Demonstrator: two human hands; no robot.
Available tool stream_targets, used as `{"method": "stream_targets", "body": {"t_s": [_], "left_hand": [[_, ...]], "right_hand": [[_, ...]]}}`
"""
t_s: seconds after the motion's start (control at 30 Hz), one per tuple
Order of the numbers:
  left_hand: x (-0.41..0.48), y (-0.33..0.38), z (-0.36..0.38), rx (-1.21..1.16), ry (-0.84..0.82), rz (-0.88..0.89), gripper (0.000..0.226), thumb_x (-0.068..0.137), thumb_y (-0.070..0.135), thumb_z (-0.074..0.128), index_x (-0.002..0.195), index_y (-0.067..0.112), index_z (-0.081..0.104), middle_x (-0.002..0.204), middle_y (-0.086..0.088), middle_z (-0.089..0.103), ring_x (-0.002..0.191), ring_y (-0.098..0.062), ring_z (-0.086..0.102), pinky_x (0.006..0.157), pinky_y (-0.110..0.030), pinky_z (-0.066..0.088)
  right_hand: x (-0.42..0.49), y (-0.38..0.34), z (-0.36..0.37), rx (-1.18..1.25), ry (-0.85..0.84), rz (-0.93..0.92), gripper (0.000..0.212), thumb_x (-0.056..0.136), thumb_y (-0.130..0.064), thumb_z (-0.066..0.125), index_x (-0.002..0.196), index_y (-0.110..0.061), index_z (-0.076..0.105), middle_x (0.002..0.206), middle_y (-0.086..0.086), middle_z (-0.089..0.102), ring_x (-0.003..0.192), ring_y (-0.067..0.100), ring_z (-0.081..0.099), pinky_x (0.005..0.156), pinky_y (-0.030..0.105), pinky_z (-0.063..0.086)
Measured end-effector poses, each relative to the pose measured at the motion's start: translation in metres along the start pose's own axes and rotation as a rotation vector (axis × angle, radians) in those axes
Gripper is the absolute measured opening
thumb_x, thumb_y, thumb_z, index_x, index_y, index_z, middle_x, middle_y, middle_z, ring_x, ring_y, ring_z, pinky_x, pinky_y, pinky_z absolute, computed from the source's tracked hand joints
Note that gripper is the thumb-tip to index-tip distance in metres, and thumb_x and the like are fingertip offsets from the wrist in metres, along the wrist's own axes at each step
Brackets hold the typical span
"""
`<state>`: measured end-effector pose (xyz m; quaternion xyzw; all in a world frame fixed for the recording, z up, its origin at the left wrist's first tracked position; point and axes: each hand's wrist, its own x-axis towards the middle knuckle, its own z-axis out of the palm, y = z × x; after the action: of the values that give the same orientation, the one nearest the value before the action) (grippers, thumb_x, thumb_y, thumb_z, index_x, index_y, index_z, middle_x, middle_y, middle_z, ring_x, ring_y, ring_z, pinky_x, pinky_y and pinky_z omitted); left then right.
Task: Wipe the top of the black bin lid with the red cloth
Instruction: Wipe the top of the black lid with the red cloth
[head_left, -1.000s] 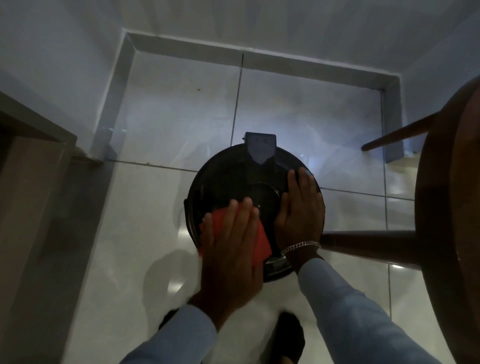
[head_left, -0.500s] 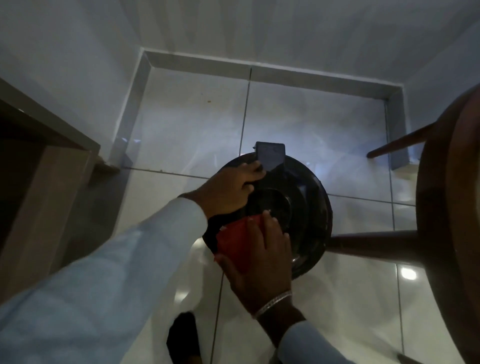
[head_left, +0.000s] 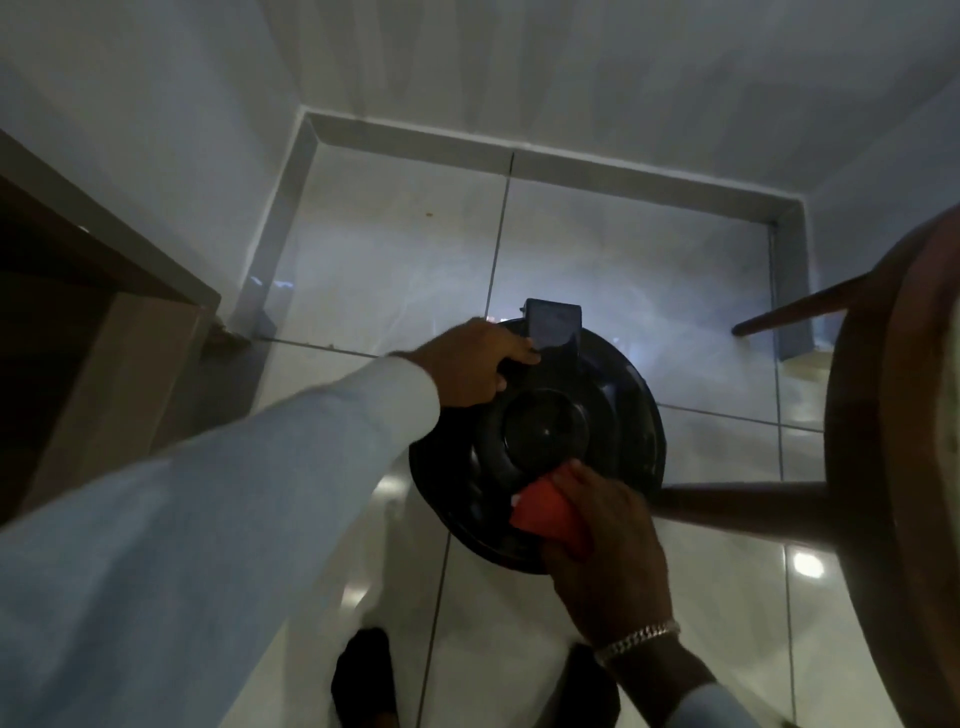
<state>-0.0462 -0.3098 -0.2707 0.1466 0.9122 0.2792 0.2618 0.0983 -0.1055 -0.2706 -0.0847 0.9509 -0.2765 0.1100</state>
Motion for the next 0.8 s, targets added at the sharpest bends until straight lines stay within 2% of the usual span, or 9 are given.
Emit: {"method": "stream_targets", "body": {"t_s": [0.07,0.13,0.2,0.3,0.37,0.43,0.6,0.73,0.8], "left_hand": [[0.012,0.004,-0.016,0.031,-0.002,-0.005,0.048,0.082,0.007,0.063,0.129,0.012,0.054,0.129,-0.019,0.057,0.119,-0.032,0.052,0.106,-0.044,0.04],[0.026,0.009,-0.025,0.109,-0.048,0.013,0.05,0.08,0.017,0.068,0.128,0.013,0.054,0.125,-0.016,0.057,0.119,-0.032,0.05,0.104,-0.045,0.041],[0.036,0.012,-0.028,0.17,-0.111,0.04,0.055,0.074,0.023,0.075,0.125,0.014,0.055,0.123,-0.013,0.058,0.116,-0.032,0.053,0.1,-0.042,0.045],[0.045,0.009,-0.028,0.292,-0.151,0.09,0.068,0.074,0.024,0.076,0.134,0.015,0.046,0.138,-0.012,0.049,0.124,-0.031,0.048,0.104,-0.041,0.042],[0.047,0.003,-0.025,0.347,-0.156,0.129,0.072,0.078,0.024,0.072,0.141,0.018,0.037,0.151,-0.01,0.036,0.134,-0.032,0.037,0.11,-0.042,0.035],[0.047,-0.003,-0.025,0.324,-0.16,0.131,0.074,0.081,0.022,0.07,0.144,0.022,0.031,0.156,-0.007,0.026,0.138,-0.031,0.032,0.113,-0.042,0.032],[0.045,-0.003,-0.022,0.296,-0.192,0.112,0.079,0.081,0.021,0.068,0.146,0.022,0.024,0.159,-0.006,0.02,0.139,-0.031,0.03,0.113,-0.043,0.03],[0.044,-0.004,-0.021,0.339,-0.223,0.143,0.08,0.082,0.019,0.066,0.147,0.022,0.019,0.161,-0.003,0.009,0.141,-0.032,0.026,0.112,-0.045,0.028],[0.044,-0.004,-0.019,0.354,-0.226,0.136,0.08,0.083,0.018,0.065,0.147,0.024,0.017,0.161,0.0,0.005,0.141,-0.032,0.025,0.112,-0.045,0.029]], "right_hand": [[0.02,-0.019,0.008,0.032,0.01,-0.146,0.065,0.066,-0.025,0.079,0.126,-0.017,0.055,0.129,0.01,0.058,0.117,0.028,0.052,0.096,0.039,0.044],[0.043,-0.04,0.02,0.014,-0.007,-0.274,0.059,0.073,-0.028,0.073,0.127,-0.015,0.054,0.131,0.012,0.056,0.119,0.031,0.051,0.098,0.039,0.042],[0.066,-0.057,0.034,-0.014,-0.029,-0.335,0.052,0.081,-0.034,0.061,0.129,-0.013,0.054,0.133,0.013,0.056,0.122,0.033,0.05,0.101,0.044,0.041],[0.094,-0.073,0.052,-0.135,-0.076,-0.305,0.055,0.084,-0.042,0.059,0.132,-0.016,0.049,0.139,0.01,0.051,0.131,0.031,0.042,0.112,0.052,0.03],[0.103,-0.079,0.063,-0.259,-0.128,-0.258,0.071,0.08,-0.06,0.055,0.136,-0.018,0.042,0.144,0.008,0.045,0.136,0.032,0.034,0.117,0.054,0.016],[0.102,-0.082,0.067,-0.329,-0.134,-0.25,0.077,0.079,-0.069,0.045,0.137,-0.019,0.039,0.146,0.006,0.043,0.138,0.032,0.03,0.117,0.057,0.011],[0.085,-0.077,0.065,-0.414,-0.268,-0.394,0.06,0.08,-0.043,0.063,0.133,-0.021,0.045,0.148,0.007,0.041,0.142,0.036,0.021,0.115,0.065,0.004],[0.055,-0.076,0.059,-0.558,-0.382,-0.475,0.058,0.061,-0.031,0.082,0.116,-0.023,0.062,0.139,0.006,0.054,0.137,0.038,0.035,0.108,0.071,0.011],[0.039,-0.071,0.051,-0.623,-0.417,-0.518,0.048,0.061,-0.026,0.082,0.107,-0.026,0.067,0.136,0.004,0.057,0.135,0.036,0.039,0.105,0.071,0.013]]}}
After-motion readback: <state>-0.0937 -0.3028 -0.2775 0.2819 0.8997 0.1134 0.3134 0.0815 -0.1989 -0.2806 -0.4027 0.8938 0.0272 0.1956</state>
